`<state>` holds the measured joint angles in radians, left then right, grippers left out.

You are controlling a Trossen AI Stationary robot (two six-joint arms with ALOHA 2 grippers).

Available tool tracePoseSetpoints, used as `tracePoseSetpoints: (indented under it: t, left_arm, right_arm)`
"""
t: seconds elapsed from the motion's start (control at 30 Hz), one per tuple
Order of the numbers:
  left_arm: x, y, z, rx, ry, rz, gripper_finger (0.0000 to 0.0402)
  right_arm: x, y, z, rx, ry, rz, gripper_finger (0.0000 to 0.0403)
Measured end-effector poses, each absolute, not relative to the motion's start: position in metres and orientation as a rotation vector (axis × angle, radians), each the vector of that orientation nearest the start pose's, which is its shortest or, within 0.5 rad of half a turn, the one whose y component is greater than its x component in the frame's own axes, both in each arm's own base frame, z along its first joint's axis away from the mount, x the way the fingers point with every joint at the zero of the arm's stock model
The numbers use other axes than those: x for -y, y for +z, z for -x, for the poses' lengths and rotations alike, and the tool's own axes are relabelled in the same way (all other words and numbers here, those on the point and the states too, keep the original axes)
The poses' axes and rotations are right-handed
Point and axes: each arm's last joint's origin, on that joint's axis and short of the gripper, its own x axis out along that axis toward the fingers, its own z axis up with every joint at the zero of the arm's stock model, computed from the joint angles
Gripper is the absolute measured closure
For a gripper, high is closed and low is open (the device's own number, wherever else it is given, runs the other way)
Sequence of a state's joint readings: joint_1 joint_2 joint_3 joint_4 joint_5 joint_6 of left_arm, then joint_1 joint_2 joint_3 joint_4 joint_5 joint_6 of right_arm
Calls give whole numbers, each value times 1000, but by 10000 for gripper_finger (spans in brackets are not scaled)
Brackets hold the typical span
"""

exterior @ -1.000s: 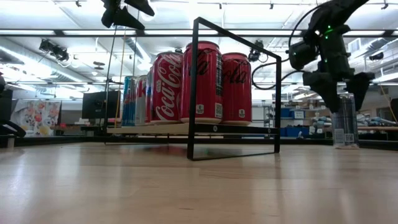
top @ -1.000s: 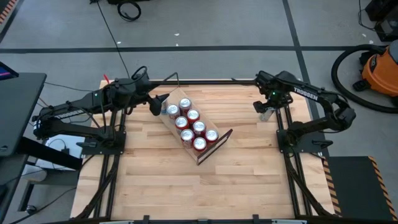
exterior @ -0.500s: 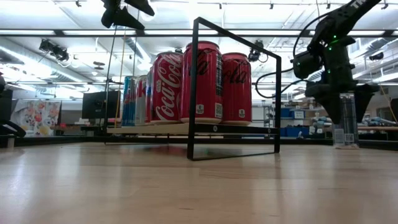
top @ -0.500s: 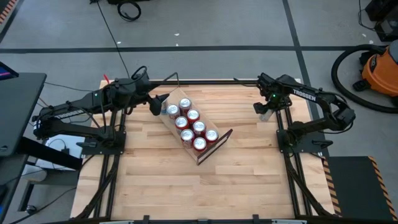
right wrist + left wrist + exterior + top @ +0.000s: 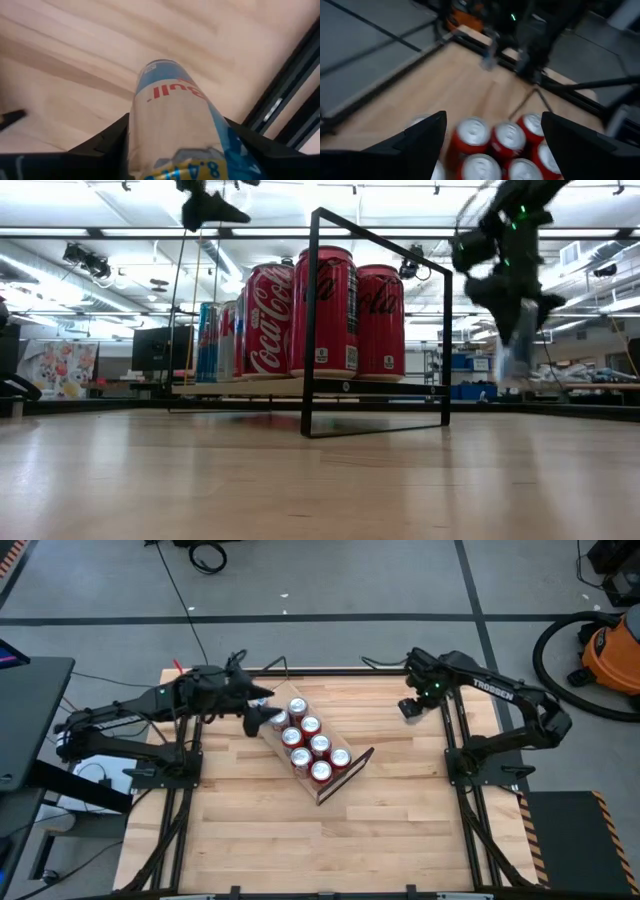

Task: Place canned beverage on shelf
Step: Put the blue soda can on the shelf aligned with the other blue soda can

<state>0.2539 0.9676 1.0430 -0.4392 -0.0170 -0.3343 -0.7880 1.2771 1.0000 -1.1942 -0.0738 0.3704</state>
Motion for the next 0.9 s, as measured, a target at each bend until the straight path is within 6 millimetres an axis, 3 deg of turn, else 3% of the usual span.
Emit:
tracePoseSetpoints:
  t: [0.27,0.37,0.67,0.9]
  left_arm:
    - [-53,352,-228,-336,190,389,65]
    - [-54,350,-230,-345,191,392,65]
    - [-52,356,-213,-357,207,419,65]
    - [-47,357,-195,-411,215,408,65]
  right_arm:
    - [132,324,-181,-1100,-745,-708,151]
    - [131,344,-198,-1056,-701,-667,151]
    - [138,372,-279,-1073,-521,-459,151]
    - [144,399,-320,-1020,-368,-237,151]
